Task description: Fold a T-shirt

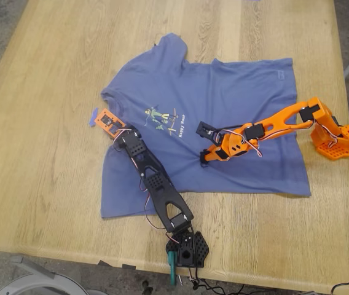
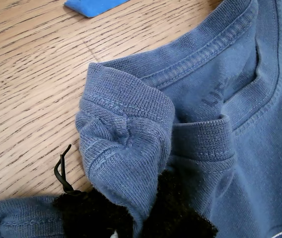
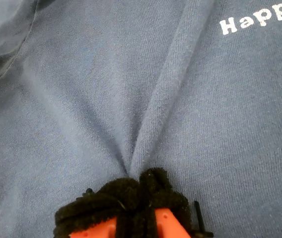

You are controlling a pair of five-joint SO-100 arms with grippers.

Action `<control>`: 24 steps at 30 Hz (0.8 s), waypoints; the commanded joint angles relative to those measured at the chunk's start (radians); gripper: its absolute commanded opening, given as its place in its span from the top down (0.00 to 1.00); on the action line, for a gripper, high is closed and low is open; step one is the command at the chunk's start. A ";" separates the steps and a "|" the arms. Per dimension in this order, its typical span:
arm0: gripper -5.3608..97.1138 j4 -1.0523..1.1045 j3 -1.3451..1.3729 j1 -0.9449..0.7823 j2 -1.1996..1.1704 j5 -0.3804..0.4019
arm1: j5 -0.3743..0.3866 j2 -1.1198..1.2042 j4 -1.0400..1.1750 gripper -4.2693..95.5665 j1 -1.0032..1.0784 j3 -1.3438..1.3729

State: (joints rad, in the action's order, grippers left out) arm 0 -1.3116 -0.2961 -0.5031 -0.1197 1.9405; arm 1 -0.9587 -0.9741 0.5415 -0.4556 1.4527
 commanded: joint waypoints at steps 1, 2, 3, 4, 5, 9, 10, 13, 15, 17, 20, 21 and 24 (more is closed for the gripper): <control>0.95 -0.020 -0.041 0.078 -0.104 0.015 | 0.011 -0.020 -0.002 0.96 0.000 0.017; 0.95 -0.020 -0.041 0.081 -0.109 0.017 | 0.014 -0.020 -0.003 0.96 0.009 0.020; 0.95 -0.020 -0.041 0.083 -0.114 0.018 | 0.015 -0.021 -0.002 0.96 0.018 0.023; 0.95 -0.018 -0.041 0.086 -0.121 0.021 | 0.020 -0.023 -0.005 0.96 0.031 0.028; 0.95 -0.014 -0.041 0.091 -0.129 0.025 | 0.023 -0.026 -0.008 0.96 0.043 0.031; 0.95 -0.011 -0.041 0.106 -0.172 0.034 | 0.032 -0.044 -0.037 0.96 0.100 0.031; 0.95 -0.011 -0.041 0.109 -0.183 0.035 | 0.031 -0.049 -0.041 0.96 0.114 0.029; 0.95 -0.011 -0.041 0.123 -0.219 0.037 | 0.026 -0.067 -0.054 0.96 0.150 0.031; 0.95 -0.011 -0.041 0.127 -0.244 0.037 | 0.023 -0.084 -0.063 0.96 0.172 0.035; 0.95 -0.012 -0.041 0.130 -0.267 0.037 | 0.020 -0.103 -0.064 0.96 0.190 0.035; 0.95 -0.020 -0.041 0.132 -0.299 0.035 | 0.015 -0.135 -0.066 0.96 0.215 0.034; 0.95 -0.023 -0.041 0.132 -0.310 0.035 | 0.011 -0.146 -0.064 0.96 0.222 0.034; 0.95 -0.031 -0.041 0.137 -0.341 0.035 | 0.003 -0.184 -0.051 0.96 0.230 0.029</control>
State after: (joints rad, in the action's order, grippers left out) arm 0 -1.3346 -0.2961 -0.3881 -0.2347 1.9696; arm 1 -0.9465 -1.0922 0.4817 -0.2408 1.4972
